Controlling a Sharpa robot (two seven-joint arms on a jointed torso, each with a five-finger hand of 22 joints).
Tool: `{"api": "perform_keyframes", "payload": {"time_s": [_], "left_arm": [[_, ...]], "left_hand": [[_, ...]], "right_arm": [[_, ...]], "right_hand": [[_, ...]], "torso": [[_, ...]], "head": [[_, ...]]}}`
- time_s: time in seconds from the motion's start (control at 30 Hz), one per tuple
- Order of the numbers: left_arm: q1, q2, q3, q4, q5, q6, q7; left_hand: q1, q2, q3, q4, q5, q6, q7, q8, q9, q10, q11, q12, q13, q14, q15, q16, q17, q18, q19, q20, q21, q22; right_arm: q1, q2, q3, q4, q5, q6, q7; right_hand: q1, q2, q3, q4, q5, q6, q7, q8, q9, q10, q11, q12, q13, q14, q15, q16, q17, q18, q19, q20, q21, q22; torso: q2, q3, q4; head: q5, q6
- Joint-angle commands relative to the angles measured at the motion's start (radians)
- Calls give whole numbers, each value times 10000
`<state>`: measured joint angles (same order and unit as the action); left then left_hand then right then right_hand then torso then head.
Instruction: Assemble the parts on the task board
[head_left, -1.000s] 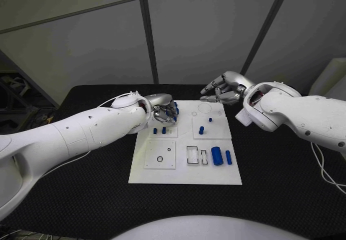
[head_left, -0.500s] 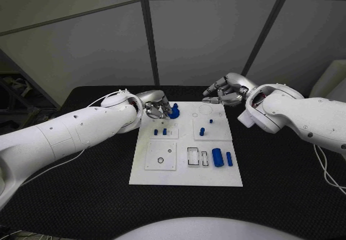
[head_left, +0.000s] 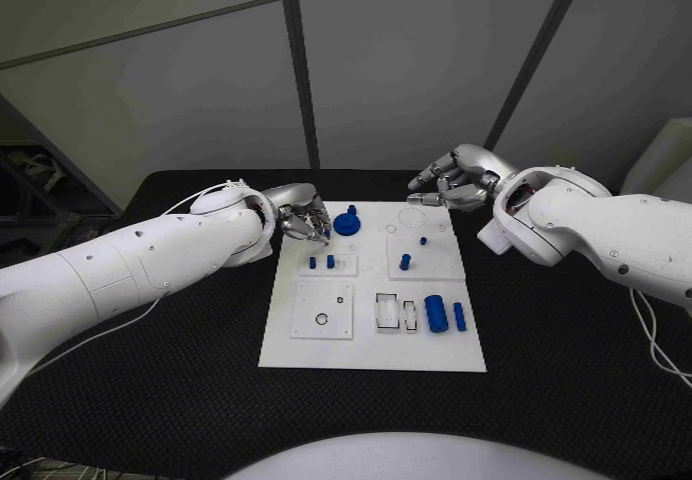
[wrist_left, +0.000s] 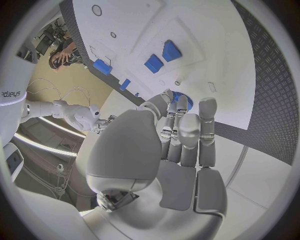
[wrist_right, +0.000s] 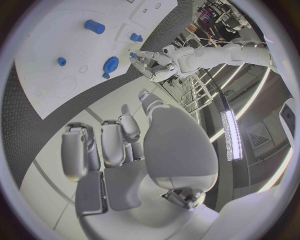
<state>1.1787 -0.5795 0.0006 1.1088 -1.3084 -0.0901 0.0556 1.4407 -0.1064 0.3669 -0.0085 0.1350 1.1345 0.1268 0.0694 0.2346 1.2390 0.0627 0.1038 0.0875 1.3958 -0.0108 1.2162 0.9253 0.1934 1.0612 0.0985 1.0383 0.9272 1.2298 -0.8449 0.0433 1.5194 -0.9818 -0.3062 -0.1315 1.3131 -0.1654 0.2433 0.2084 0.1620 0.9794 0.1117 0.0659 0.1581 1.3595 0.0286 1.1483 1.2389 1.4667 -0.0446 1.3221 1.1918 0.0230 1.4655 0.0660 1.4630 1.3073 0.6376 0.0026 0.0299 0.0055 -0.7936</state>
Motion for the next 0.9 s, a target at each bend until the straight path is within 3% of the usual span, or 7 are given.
{"api": "perform_keyframes", "payload": {"time_s": [0.03,0.9], "left_arm": [[3,0,11,-24,79,261,-139],[-79,224,4,-294,-49,792,-310]], "left_hand": [[-89,-16,12,-47,28,69,4,16,0,39,14,-6,-8,63,-1,25,-7,-343,72,13,58,-6],[-91,-9,21,-76,-34,66,7,-5,-22,29,19,-21,-27,43,7,-4,-80,-342,64,19,52,-10]], "right_arm": [[18,10,6,2,-25,49,99],[18,30,6,6,-25,60,107]], "right_hand": [[-15,33,15,40,56,69,-1,10,13,25,-12,34,13,263,-24,-5,13,89,324,-13,29,1480],[-15,33,15,40,56,69,-1,10,13,25,-12,34,13,263,-24,-5,13,89,324,-13,29,1480]], "torso": [[1,5,1],[-2,3,3]], "head": [[2,-12],[24,-63]]}}
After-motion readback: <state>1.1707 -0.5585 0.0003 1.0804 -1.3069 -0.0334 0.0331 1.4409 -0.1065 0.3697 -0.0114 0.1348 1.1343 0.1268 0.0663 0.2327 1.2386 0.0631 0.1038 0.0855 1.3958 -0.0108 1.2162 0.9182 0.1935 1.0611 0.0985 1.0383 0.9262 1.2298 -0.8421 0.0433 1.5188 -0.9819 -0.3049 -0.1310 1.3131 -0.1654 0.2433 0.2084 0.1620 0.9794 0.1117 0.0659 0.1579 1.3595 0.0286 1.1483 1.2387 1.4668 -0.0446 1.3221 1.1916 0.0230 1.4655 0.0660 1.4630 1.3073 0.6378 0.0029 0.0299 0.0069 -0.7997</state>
